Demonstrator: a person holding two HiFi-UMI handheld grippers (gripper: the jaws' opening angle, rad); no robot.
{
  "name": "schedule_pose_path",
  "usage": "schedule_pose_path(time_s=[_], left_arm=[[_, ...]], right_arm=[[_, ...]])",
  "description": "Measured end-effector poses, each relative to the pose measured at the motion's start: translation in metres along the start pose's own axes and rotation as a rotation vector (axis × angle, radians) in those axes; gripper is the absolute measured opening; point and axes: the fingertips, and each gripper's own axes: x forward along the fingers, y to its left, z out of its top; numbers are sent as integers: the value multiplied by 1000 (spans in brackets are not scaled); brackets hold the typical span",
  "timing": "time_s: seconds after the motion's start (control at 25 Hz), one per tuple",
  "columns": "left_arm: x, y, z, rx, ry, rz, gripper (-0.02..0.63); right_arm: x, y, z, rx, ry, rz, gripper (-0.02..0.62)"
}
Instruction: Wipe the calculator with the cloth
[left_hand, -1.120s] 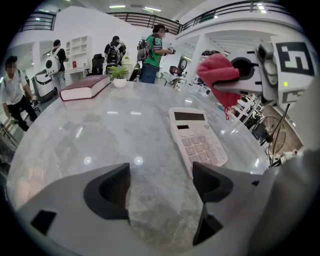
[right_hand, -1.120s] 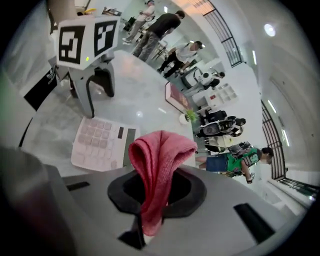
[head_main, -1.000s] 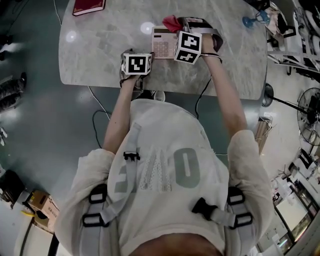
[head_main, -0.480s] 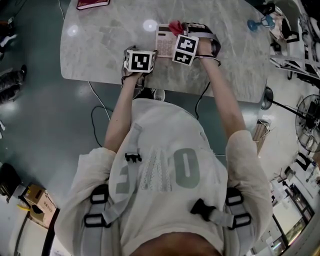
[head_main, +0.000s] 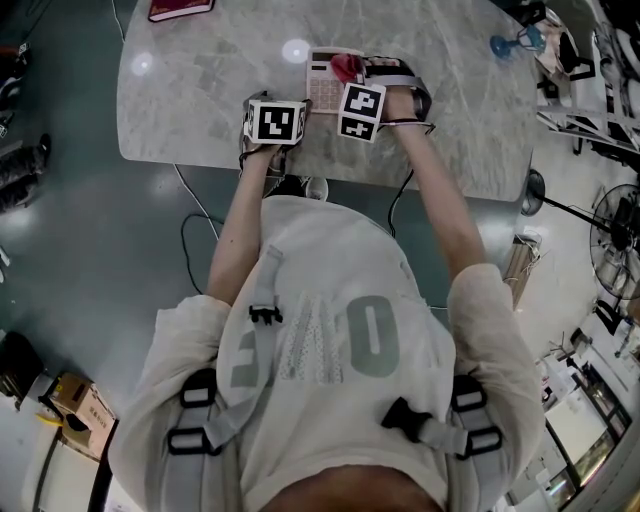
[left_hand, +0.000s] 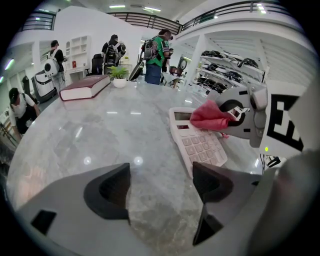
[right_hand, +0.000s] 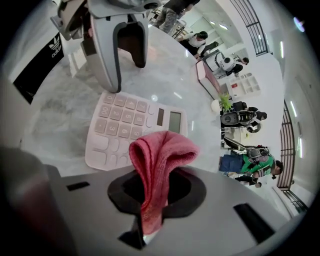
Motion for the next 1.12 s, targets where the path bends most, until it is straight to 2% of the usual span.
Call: schedule_pose_path(time_s=[0.36,0.64,1.12], left_arm=[[0,0,2,0,5,0,382],[2,-1,0,3,7,-4,382],[-1,0,-1,2,7,2,382]], right_arm=[[-10,24,6,8,-21,25,55],[-24,55,9,-19,-59,69,55],[-46,100,17,-8,-109,139,55]])
